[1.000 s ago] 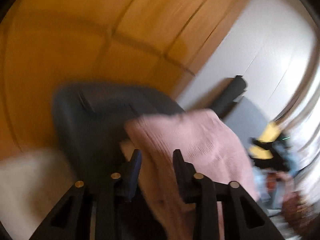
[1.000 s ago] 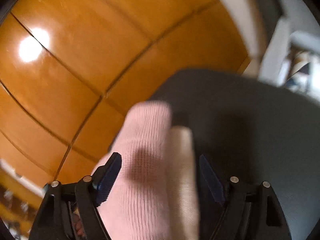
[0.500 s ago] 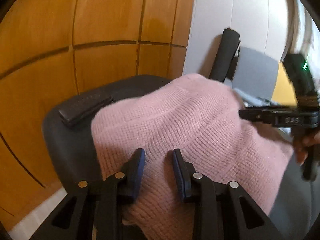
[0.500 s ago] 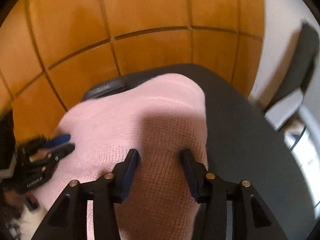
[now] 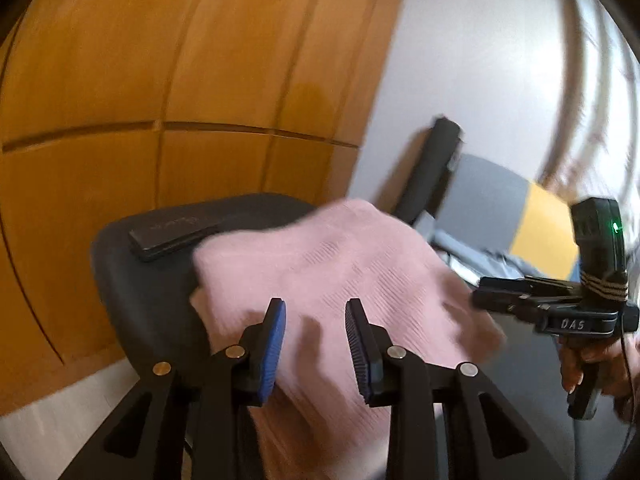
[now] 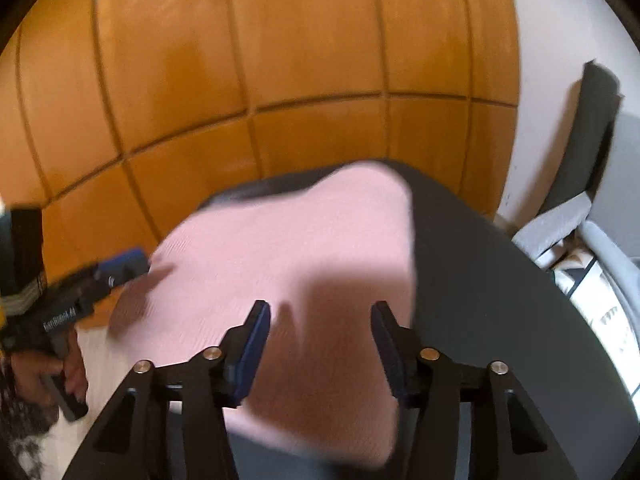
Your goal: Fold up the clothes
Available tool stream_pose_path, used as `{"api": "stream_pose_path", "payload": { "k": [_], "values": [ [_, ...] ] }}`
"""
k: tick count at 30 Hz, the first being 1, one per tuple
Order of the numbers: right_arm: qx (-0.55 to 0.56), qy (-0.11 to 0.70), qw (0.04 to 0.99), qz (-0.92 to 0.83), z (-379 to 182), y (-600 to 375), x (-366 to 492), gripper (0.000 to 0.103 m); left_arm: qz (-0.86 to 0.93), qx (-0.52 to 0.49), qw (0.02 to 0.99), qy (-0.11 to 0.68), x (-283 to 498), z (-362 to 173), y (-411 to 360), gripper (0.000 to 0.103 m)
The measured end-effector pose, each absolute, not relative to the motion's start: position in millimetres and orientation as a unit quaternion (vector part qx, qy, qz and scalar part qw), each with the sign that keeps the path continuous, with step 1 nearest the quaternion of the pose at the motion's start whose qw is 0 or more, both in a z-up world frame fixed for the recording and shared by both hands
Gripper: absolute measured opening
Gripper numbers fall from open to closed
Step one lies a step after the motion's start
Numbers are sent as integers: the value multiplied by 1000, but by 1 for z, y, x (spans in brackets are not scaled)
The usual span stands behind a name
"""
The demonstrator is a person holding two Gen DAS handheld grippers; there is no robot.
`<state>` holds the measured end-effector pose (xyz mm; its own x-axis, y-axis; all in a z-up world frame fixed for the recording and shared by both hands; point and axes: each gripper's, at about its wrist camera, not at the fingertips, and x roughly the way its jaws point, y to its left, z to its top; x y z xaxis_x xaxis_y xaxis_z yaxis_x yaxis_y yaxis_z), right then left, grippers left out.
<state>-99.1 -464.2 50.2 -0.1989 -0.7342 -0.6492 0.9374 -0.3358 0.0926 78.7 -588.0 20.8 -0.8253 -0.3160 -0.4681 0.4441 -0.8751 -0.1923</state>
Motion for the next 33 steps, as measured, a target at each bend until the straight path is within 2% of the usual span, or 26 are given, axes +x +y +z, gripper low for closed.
{"api": "stream_pose_path", "payload": {
  "k": [5,8,9,11,19,33],
  "values": [
    [336,213,492,-775,8,-458,-98,49,-922,281,211,160,70,-13,-582,31],
    [347,159,494,-781,20,-438,-95,51,-916,284,226,171,76,-5,-575,31],
    [349,139,496,-783,26,-431,-93,54,-915,281,230,175,78,-2,-572,36],
    [351,112,494,-787,36,-418,-84,63,-907,280,250,189,81,3,-565,37],
    [373,132,449,-801,48,-372,-17,71,-858,334,296,253,111,10,-520,38],
    [379,130,428,-810,54,-341,24,75,-862,337,340,168,132,53,-463,38]
  ]
}}
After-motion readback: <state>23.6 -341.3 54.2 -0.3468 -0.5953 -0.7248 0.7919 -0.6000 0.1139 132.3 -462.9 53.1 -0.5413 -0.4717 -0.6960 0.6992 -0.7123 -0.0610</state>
